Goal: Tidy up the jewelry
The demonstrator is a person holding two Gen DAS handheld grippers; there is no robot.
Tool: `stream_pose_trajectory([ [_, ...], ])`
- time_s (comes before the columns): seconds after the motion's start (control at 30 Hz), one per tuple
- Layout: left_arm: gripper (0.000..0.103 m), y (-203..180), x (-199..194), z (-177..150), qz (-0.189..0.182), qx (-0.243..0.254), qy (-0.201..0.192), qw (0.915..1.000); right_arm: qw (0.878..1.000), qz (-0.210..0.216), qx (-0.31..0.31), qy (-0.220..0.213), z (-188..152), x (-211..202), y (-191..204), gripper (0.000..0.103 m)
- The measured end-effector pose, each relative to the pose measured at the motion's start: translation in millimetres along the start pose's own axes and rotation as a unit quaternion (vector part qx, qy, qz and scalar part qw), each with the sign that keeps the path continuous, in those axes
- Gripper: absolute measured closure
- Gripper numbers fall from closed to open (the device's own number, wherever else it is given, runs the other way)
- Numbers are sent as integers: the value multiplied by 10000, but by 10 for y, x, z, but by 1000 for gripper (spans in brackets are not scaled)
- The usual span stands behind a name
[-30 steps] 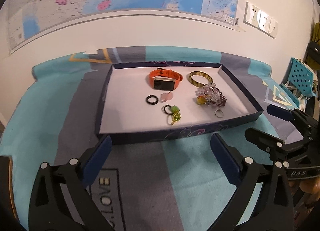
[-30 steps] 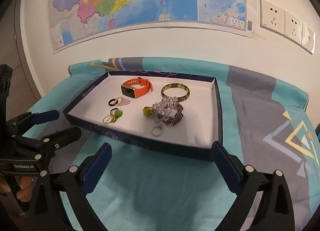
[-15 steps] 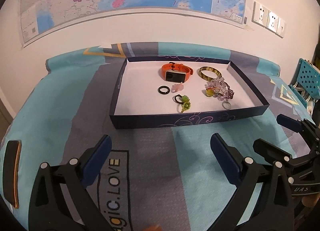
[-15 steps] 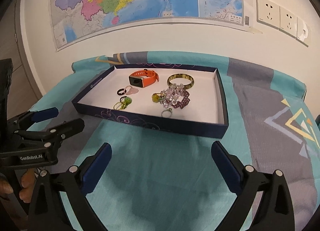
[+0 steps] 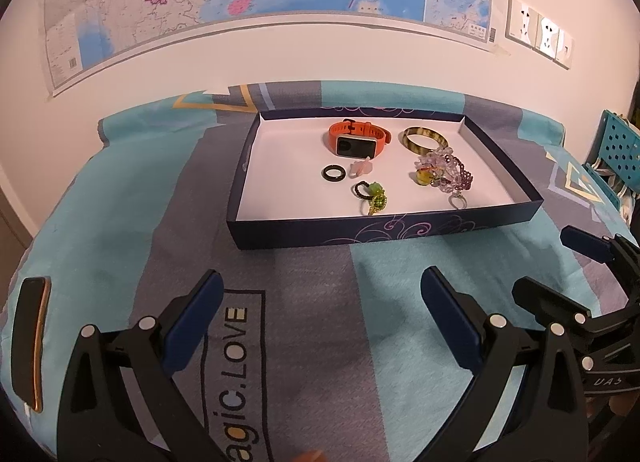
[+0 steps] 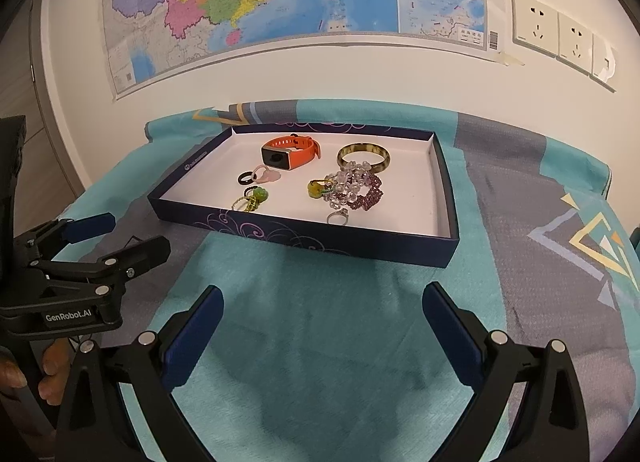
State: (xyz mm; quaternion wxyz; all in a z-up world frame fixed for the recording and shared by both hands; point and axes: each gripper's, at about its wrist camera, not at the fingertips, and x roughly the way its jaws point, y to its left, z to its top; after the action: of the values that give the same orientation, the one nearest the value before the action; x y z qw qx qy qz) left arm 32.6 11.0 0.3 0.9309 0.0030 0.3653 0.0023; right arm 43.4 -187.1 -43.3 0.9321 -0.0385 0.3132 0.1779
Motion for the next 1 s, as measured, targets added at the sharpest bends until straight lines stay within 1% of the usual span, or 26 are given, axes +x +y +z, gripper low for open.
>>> stream_pose_trajectory([
  [0.53,6,9,-14,-13,15,15,29,10000,10000,29,22,13,-10,15,6,7],
  [1.0,6,-30,21,-32,16,78,129,9999,10000,68,49,49,-15,26,0,7],
])
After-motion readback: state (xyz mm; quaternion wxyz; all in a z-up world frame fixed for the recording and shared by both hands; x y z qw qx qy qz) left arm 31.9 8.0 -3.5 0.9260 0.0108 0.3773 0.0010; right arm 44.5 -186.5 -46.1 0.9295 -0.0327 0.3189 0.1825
